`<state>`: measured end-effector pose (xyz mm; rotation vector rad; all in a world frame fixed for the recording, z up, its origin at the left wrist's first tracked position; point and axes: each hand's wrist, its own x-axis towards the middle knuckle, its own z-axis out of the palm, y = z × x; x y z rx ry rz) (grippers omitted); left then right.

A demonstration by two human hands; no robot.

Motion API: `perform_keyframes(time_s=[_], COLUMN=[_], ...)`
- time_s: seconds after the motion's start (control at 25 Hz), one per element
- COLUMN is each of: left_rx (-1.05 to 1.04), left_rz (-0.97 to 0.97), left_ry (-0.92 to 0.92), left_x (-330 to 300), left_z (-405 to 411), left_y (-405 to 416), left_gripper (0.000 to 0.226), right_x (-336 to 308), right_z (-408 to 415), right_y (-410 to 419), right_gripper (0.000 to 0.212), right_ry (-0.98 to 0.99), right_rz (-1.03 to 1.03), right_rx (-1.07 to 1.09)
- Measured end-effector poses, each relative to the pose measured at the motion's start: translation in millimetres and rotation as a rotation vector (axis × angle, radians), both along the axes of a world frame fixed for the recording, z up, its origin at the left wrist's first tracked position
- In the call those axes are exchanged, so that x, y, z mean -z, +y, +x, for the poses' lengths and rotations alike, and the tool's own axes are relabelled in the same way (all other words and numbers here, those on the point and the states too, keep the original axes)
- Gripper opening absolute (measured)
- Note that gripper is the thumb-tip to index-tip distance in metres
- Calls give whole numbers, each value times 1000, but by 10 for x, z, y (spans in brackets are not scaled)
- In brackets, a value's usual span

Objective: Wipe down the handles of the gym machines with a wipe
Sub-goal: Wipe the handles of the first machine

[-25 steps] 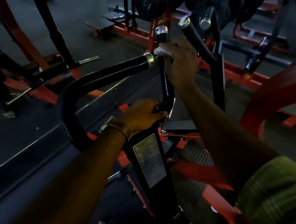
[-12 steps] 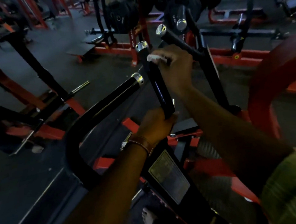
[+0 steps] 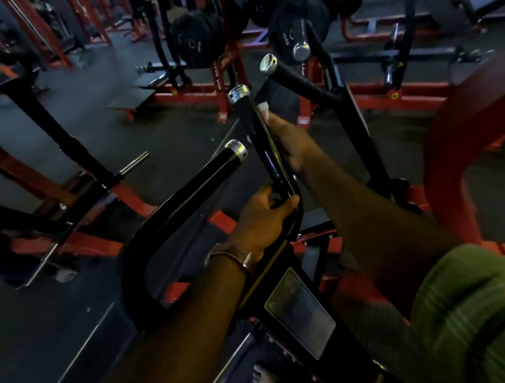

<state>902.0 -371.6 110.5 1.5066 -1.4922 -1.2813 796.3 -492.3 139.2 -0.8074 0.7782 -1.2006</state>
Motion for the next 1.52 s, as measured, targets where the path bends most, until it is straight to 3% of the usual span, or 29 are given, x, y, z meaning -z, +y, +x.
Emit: perform_keyframes(time_s=[0.12,0.2,0.4,0.6,0.72,0.84,0.96,1.04,1.16,1.32,1.52], left_rx=[5,27,32,40,49,23,22,20,16,16,39], left_rz=[-40,-52,4,-33,-57,-30,-31,-81,-103,-93,-138], left_ry=[-4,-18,76,28,21,92,88,14,-62,-62,-173], left_x=[13,19,33,39,-23,-25,-22,-5,-2,7,-33], left_z=[15,1,7,33,18,33,34,31,40,38,28], left_y=[-29,-38,-7,-28,15,27,39,25,14,20,10], left_gripper=[27,28,30,37,31,29,29,27,29,38,35], right_x=[255,235,-271,113,-97,-329,-92,172,-54,-520,58], right_z=[-72,-99,81,-134,-27,125,58,-25,29,171,-205], right_y=[323,318,-52,283,165,70,308,567,463,56,571], right_gripper=[25,26,30,15,11,12,3,15,19,10,12], right_ry=[-38,-12,38,553,576,747,935,1040,1016,1259,1414], right_rz=[119,72,-179,-661,-789,-944,-1012,-989,-900,-1199,-1342], right_rx=[-112,-130,181,511,627,709,662,581,478,533,451])
